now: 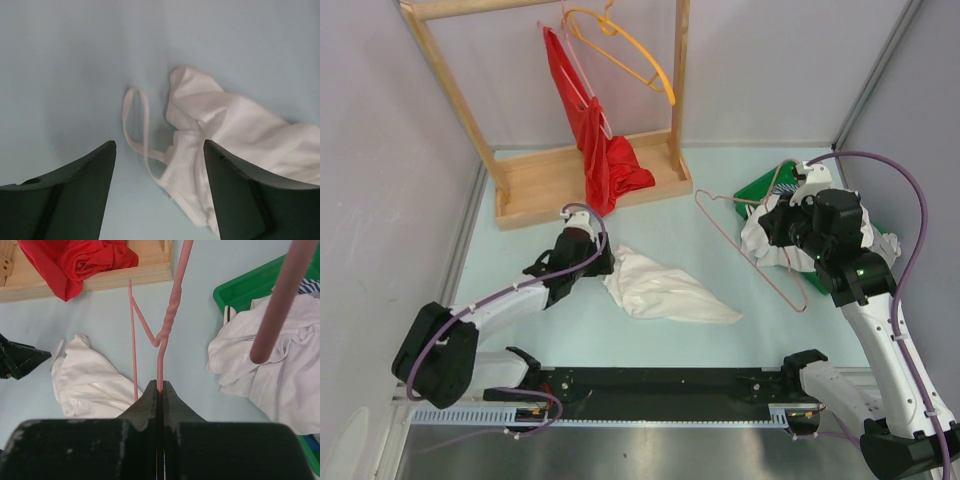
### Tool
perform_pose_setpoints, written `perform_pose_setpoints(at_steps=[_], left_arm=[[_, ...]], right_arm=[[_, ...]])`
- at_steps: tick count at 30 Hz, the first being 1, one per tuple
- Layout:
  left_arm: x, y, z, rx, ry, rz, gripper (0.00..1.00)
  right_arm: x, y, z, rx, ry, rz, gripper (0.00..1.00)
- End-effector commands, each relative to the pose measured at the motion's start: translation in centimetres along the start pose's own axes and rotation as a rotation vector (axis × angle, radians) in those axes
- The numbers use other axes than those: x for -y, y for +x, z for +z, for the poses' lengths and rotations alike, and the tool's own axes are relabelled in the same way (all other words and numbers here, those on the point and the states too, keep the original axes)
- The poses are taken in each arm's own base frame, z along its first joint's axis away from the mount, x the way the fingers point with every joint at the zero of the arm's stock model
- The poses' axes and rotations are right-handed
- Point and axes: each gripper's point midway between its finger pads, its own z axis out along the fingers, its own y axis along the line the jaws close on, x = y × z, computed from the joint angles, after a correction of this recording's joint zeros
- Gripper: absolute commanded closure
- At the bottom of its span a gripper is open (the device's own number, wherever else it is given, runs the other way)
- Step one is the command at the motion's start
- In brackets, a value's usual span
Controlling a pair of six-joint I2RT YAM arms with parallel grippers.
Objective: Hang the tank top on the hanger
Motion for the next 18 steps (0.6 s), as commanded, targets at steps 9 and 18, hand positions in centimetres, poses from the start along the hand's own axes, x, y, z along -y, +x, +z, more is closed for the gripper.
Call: perform_pose_setpoints(at_steps=[9, 18], left_arm=[[0.1, -3.7, 5.1, 0.018, 0.017, 0.01, 0.44], [-0.7, -2.1, 7.1, -0.067, -0.018, 0.026, 0.6]], right_arm=[[-0.2, -1.0, 0.3, 0.044, -0.016, -0.006, 1.0], [0.1, -0.9, 0.5, 0.037, -0.002, -0.014, 1.0]])
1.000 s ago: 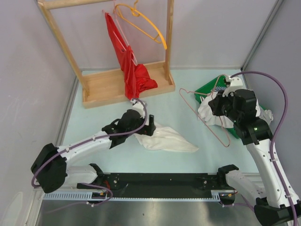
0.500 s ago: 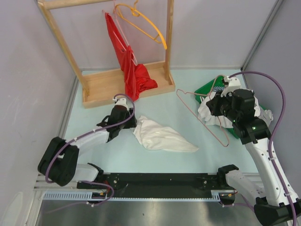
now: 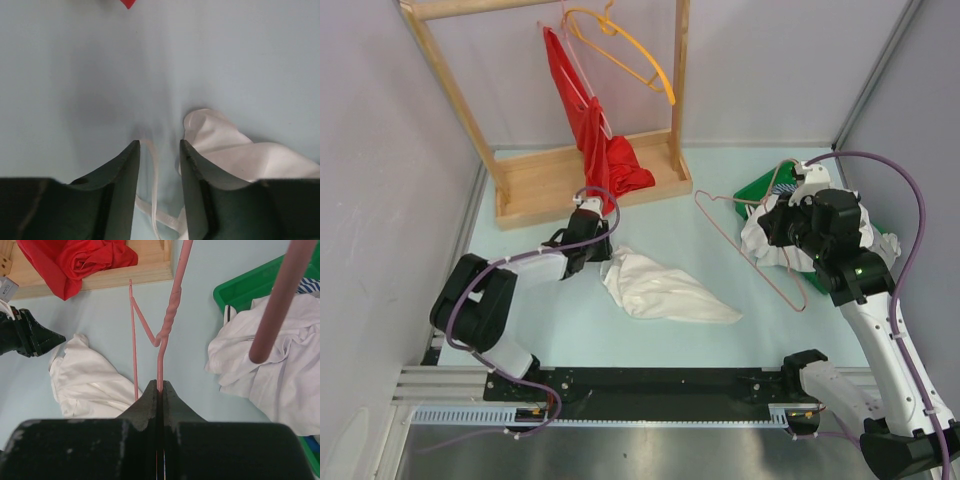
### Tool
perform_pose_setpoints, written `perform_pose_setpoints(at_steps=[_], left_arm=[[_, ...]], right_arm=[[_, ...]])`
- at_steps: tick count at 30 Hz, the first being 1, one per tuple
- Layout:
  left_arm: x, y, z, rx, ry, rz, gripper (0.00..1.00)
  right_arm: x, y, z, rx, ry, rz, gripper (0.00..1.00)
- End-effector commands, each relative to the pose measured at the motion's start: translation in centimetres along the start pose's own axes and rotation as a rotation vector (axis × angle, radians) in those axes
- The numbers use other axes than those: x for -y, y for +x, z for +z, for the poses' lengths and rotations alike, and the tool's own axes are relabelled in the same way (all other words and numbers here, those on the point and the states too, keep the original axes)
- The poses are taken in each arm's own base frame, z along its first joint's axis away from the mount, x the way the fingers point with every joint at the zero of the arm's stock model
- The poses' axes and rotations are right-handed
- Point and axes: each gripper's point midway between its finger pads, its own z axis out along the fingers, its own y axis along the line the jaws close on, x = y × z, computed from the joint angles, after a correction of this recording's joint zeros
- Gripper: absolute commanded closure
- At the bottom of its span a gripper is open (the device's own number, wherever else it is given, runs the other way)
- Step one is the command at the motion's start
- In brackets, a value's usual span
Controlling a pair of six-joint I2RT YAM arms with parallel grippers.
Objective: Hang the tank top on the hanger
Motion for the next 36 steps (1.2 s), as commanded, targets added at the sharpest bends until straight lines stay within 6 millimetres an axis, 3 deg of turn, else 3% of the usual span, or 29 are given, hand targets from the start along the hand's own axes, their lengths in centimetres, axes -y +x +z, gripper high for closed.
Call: perform_pose_setpoints(at_steps=[1, 11, 14, 15, 16, 19, 22, 25, 31, 33, 34, 36], left_arm=[[0.6, -0.9, 0.7, 0.003, 0.03, 0.009, 0.61], [-0.1, 1.0, 1.0, -0.041, 0.016, 0.011, 0.63], [0.2, 1.1, 1.2, -0.038, 0.032, 0.005, 0.8], [0.2, 1.1, 1.2, -0.04, 0.033, 0.004, 0.93], [0.5, 0.6, 1.0, -0.029, 0.041, 0.001, 0.99], [1.5, -1.0, 0.1, 0.008, 0.082, -0.001, 1.0], [3.0, -4.6, -2.3, 0.108, 0.147, 0.015, 1.0], [5.2, -9.1, -6.2, 0.22, 0.238, 0.041, 1.0], [10.0, -17.3, -16.1, 0.426, 0.459, 0.089, 1.0], [11.7, -18.7, -18.7, 0.442, 0.542, 0.12, 1.0], [12.8, -20.8, -21.0, 0.492, 0.588, 0.136, 1.0], [14.7, -21.6, -23.1, 0.486, 0.688, 0.171, 1.0]], right_arm=[[0.0, -1.0, 0.2, 0.038, -0.001, -0.011, 1.0], [-0.1, -0.8, 0.5, 0.03, -0.008, -0.008, 1.0], [0.0, -0.8, 0.4, 0.032, -0.004, -0.011, 1.0], [0.1, -0.8, 0.3, 0.033, -0.001, -0.012, 1.0], [0.1, -0.9, 0.3, 0.033, 0.001, -0.013, 1.0], [0.1, -1.0, 0.1, 0.037, 0.003, -0.014, 1.0], [0.2, -1.1, -0.1, 0.041, 0.009, -0.019, 1.0], [0.2, -1.3, -0.3, 0.049, 0.009, -0.021, 1.0], [0.1, -1.8, -1.0, 0.068, 0.011, -0.024, 1.0], [-0.1, -2.3, -1.4, 0.079, 0.005, -0.024, 1.0], [-0.1, -2.4, -1.6, 0.084, 0.006, -0.024, 1.0], [-0.4, -3.0, -2.2, 0.099, -0.005, -0.024, 1.0]])
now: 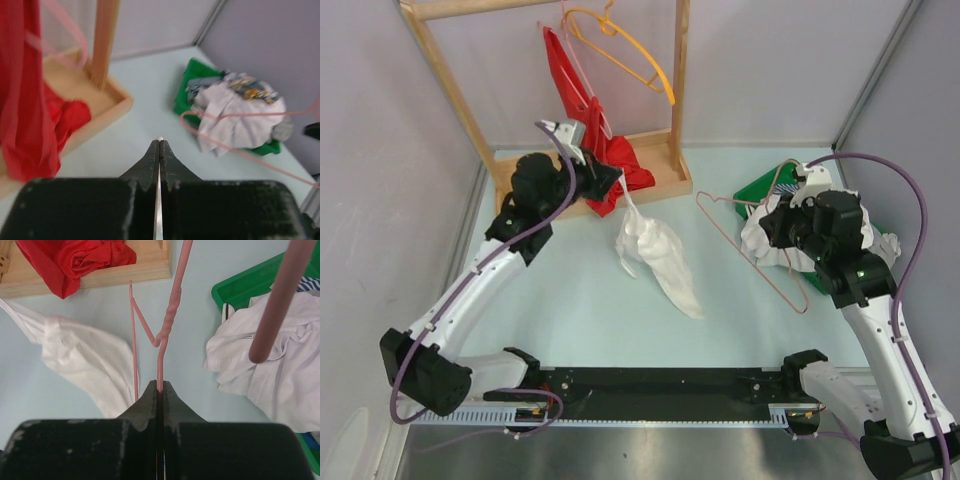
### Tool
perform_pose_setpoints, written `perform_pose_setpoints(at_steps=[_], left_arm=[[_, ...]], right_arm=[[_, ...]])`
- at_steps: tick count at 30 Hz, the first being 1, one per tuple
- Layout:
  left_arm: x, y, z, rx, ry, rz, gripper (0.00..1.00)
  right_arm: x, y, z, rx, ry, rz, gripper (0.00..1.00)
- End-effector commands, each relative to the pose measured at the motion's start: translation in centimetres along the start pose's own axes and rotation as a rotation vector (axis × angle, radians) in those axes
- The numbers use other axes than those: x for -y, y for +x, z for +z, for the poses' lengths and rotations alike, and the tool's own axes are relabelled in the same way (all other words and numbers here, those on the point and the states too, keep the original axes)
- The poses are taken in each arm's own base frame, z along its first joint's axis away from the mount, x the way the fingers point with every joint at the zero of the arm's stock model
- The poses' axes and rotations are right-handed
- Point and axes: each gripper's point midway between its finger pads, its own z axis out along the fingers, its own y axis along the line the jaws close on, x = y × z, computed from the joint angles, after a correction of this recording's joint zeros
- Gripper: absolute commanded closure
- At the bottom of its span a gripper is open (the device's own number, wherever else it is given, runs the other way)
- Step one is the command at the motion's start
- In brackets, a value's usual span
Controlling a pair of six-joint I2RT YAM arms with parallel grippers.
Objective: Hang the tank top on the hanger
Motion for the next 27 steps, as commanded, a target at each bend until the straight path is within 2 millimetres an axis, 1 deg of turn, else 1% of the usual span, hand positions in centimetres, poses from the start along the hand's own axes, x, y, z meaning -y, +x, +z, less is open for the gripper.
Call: perform_pose_setpoints(at_steps=[1, 2, 3, 4, 5, 6, 7, 8, 9, 10, 13, 14, 16, 17, 18, 19, 20, 21, 22, 23, 24, 26, 27], left_arm=[[6.9, -7.5, -2.4, 0.073, 0.272, 0.072, 1.0], [7.7, -8.0, -2.6, 0.064, 0.301, 0.074, 1.0], [9.9, -10.2, -3.6, 0.091, 0.383, 0.099, 1.0], [10.3, -10.4, -3.0, 0.073, 0.409, 0.093, 1.0], [10.9, -10.6, -3.2, 0.054, 0.439, 0.091, 1.0], [11.5, -11.1, -3.3, 0.05, 0.465, 0.093, 1.0], [12.9, -11.9, -3.9, 0.048, 0.533, 0.106, 1.0], [13.2, -11.9, -4.1, 0.033, 0.555, 0.108, 1.0], [13.8, -12.4, -4.6, 0.036, 0.58, 0.126, 1.0], [14.1, -12.0, -4.8, 0.015, 0.608, 0.132, 1.0], [14.0, -10.9, -5.4, -0.022, 0.622, 0.156, 1.0], [13.8, -10.5, -5.7, -0.038, 0.616, 0.158, 1.0], [13.0, -9.6, -5.7, -0.056, 0.6, 0.176, 1.0], [12.4, -9.4, -6.0, -0.064, 0.585, 0.174, 1.0], [11.6, -8.3, -5.8, -0.087, 0.568, 0.164, 1.0], [10.9, -7.8, -5.7, -0.1, 0.547, 0.154, 1.0], [9.9, -7.9, -6.1, -0.087, 0.509, 0.156, 1.0], [8.7, -6.3, -5.7, -0.114, 0.48, 0.146, 1.0], [8.0, -5.8, -5.8, -0.118, 0.452, 0.146, 1.0], [6.6, -5.4, -5.6, -0.113, 0.389, 0.152, 1.0], [5.8, -4.2, -6.0, -0.122, 0.359, 0.166, 1.0], [4.6, -2.9, -6.1, -0.136, 0.309, 0.173, 1.0], [3.9, -1.8, -6.4, -0.146, 0.284, 0.171, 1.0]], right_arm=[[-0.8, -3.5, -2.4, 0.112, -0.02, -0.019, 1.0], [-0.9, -3.8, -2.7, 0.12, -0.027, -0.025, 1.0], [-1.2, -4.3, -3.1, 0.134, -0.037, -0.029, 1.0], [-1.6, -4.6, -3.6, 0.147, -0.053, -0.031, 1.0], [-1.8, -4.8, -3.9, 0.15, -0.062, -0.033, 1.0], [-2.1, -5.4, -4.5, 0.168, -0.075, -0.043, 1.0], [-2.7, -5.7, -5.0, 0.179, -0.104, -0.051, 1.0], [-3.0, -5.9, -5.3, 0.189, -0.12, -0.056, 1.0], [-3.3, -6.4, -5.8, 0.205, -0.135, -0.061, 1.0], [-3.9, -6.6, -6.1, 0.212, -0.164, -0.066, 1.0], [-4.9, -7.4, -7.0, 0.236, -0.214, -0.076, 1.0], [-5.1, -7.5, -7.2, 0.242, -0.226, -0.081, 1.0], [-5.8, -7.8, -7.5, 0.253, -0.262, -0.093, 1.0], [-6.0, -7.9, -7.6, 0.256, -0.275, -0.098, 1.0], [-6.5, -7.8, -7.8, 0.257, -0.304, -0.105, 1.0], [-6.7, -7.9, -7.9, 0.263, -0.319, -0.11, 1.0], [-7.0, -7.7, -7.9, 0.262, -0.334, -0.112, 1.0], [-7.3, -7.7, -8.1, 0.267, -0.353, -0.118, 1.0], [-7.8, -7.7, -8.4, 0.272, -0.386, -0.125, 1.0], [-8.0, -7.5, -8.3, 0.27, -0.399, -0.13, 1.0], [-8.3, -7.4, -8.4, 0.269, -0.419, -0.134, 1.0], [-9.2, -7.2, -8.6, 0.269, -0.476, -0.147, 1.0], [-9.8, -6.8, -8.7, 0.257, -0.519, -0.151, 1.0]])
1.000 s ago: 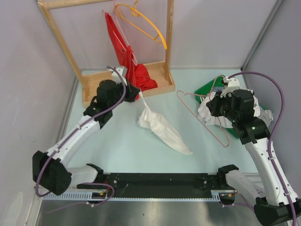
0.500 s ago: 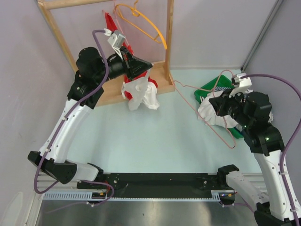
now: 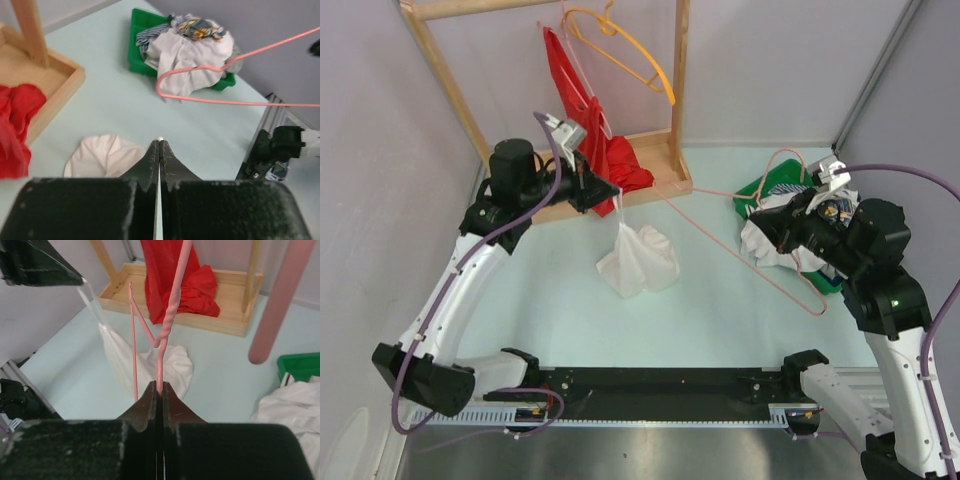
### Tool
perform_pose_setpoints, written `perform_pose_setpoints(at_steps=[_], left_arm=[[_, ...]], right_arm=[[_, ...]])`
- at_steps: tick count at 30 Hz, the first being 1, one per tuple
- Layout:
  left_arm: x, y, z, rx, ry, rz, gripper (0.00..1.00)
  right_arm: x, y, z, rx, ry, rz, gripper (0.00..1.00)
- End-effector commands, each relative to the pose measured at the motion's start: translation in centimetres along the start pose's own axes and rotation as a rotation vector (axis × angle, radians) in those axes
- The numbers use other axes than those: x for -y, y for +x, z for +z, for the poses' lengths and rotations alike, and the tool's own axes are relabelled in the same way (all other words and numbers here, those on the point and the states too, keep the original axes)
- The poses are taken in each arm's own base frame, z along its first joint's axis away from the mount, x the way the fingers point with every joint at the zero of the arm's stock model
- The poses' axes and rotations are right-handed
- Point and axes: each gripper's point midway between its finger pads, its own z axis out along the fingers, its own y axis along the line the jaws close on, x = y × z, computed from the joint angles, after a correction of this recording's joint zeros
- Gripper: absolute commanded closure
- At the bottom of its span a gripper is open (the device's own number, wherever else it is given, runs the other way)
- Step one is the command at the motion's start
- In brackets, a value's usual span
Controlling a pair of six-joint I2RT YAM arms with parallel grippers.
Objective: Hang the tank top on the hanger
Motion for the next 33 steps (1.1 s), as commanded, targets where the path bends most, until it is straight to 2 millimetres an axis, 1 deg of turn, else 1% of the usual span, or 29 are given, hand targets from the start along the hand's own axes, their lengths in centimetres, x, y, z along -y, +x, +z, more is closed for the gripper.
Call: perform_pose_setpoints(at_steps=[1, 2, 3, 4, 5, 6, 8, 9, 10, 11, 13, 14, 15, 18, 21, 26, 30, 33], left_arm=[[-1.5, 2.1, -1.8, 0.015, -0.11, 0.069, 1.0], [-1.7, 2.6, -1.8, 0.014, -0.115, 0.063, 1.0], [-2.1, 3.8, -1.6, -0.002, -0.117, 0.044, 1.0], [-2.2, 3.9, -1.6, 0.006, -0.121, 0.048, 1.0], [-2.5, 4.3, -1.6, 0.002, -0.124, 0.042, 1.0], [-2.9, 5.1, -1.4, -0.008, -0.135, 0.025, 1.0], [-3.6, 5.4, -1.4, 0.001, -0.153, 0.019, 1.0], [-3.9, 5.9, -1.4, -0.005, -0.159, 0.006, 1.0], [-4.1, 5.9, -1.5, -0.002, -0.163, 0.006, 1.0], [-4.3, 6.0, -1.6, 0.0, -0.167, 0.006, 1.0], [-4.7, 6.3, -1.7, -0.004, -0.177, 0.004, 1.0], [-4.8, 6.4, -1.8, -0.007, -0.18, 0.003, 1.0], [-4.8, 6.5, -1.8, -0.006, -0.181, 0.002, 1.0], [-5.0, 6.6, -2.0, -0.004, -0.184, 0.0, 1.0], [-4.7, 6.6, -1.9, -0.007, -0.156, -0.002, 1.0], [-4.3, 6.6, -2.0, -0.008, -0.123, 0.007, 1.0], [-3.8, 6.8, -2.0, -0.02, -0.092, 0.013, 1.0], [-3.5, 7.2, -1.9, -0.039, -0.068, 0.011, 1.0]], right_arm=[[-3.1, -1.5, -0.3, 0.067, -0.179, -0.054, 1.0], [-3.5, -1.4, -0.2, 0.065, -0.2, -0.046, 1.0], [-4.0, -0.9, 0.0, 0.052, -0.239, -0.037, 1.0], [-4.4, -1.0, 0.2, 0.06, -0.266, -0.038, 1.0], [-4.6, -0.8, 0.5, 0.053, -0.282, -0.02, 1.0], [-4.7, -0.3, 0.8, 0.042, -0.295, -0.013, 1.0], [-5.1, 0.4, 1.3, 0.013, -0.313, -0.01, 1.0], [-4.8, 0.8, 1.7, 0.003, -0.294, -0.019, 1.0], [-4.8, 1.5, 1.8, -0.016, -0.291, -0.017, 1.0], [-5.2, 2.0, 2.2, -0.033, -0.305, -0.019, 1.0], [-5.3, 2.8, 2.7, -0.057, -0.306, -0.022, 1.0], [-5.8, 3.4, 3.0, -0.079, -0.325, -0.022, 1.0], [-5.6, 3.8, 3.4, -0.092, -0.306, -0.023, 1.0], [-5.8, 4.7, 4.5, -0.122, -0.29, -0.04, 1.0], [-5.8, 5.1, 5.2, -0.132, -0.273, -0.055, 1.0], [-5.5, 5.0, 6.1, -0.126, -0.246, -0.066, 1.0], [-5.4, 4.8, 6.0, -0.12, -0.233, -0.081, 1.0], [-4.9, 4.9, 6.1, -0.119, -0.207, -0.087, 1.0]])
